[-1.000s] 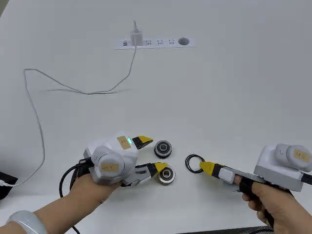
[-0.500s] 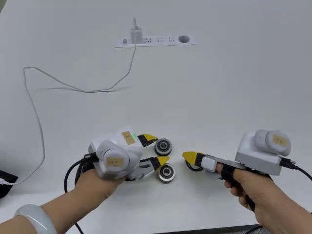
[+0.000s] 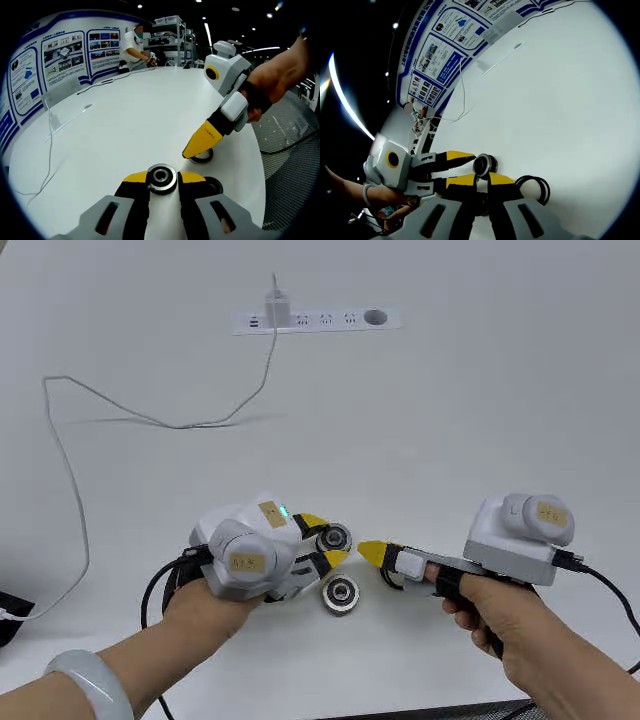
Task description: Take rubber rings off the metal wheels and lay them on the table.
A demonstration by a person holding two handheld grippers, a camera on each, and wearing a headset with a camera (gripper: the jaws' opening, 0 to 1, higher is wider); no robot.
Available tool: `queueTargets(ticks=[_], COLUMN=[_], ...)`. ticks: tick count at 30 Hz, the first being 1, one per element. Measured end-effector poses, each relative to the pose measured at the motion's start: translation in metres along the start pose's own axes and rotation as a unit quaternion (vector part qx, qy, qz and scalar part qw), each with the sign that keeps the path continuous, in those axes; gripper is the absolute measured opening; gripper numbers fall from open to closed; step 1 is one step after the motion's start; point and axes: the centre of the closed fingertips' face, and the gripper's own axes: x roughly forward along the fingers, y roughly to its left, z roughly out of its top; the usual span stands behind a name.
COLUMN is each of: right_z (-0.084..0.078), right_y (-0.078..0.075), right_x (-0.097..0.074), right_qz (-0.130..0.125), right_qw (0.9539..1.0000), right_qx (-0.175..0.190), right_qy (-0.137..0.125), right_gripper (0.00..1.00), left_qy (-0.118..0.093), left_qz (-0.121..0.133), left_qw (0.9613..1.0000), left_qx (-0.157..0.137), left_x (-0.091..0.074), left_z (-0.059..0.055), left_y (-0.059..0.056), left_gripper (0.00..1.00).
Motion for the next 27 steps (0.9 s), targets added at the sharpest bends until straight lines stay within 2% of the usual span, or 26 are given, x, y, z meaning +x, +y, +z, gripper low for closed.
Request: queueTargets(ticks=[2,7,27], right_z=[0.000,0.001,-0.001], right_y=[0.000,0.000,-0.008], right_x=[0.000,0.000,0.014], right_qz=[0.000,0.000,-0.004], right_qw=[1.0000,1.0000,0.9998], right_qx=[0.000,0.000,0.018], right_qy=[0.000,0.000,0.006], right_gripper=[0.10,0.10,0.10], left_qy=[0.008,0.009,0.010], left_qz=[0.003,0.005,0.001], left_qw=[1.0000,0.9999,0.9999], left_qx=[0.000,-0.006,-0.013], left_x=[0.001,0.003,0.004], left_z=[-0.003,-0.005,-0.005], left_y=[0.002,0.004,0.005], left_gripper=[0.22,0.17,0.14])
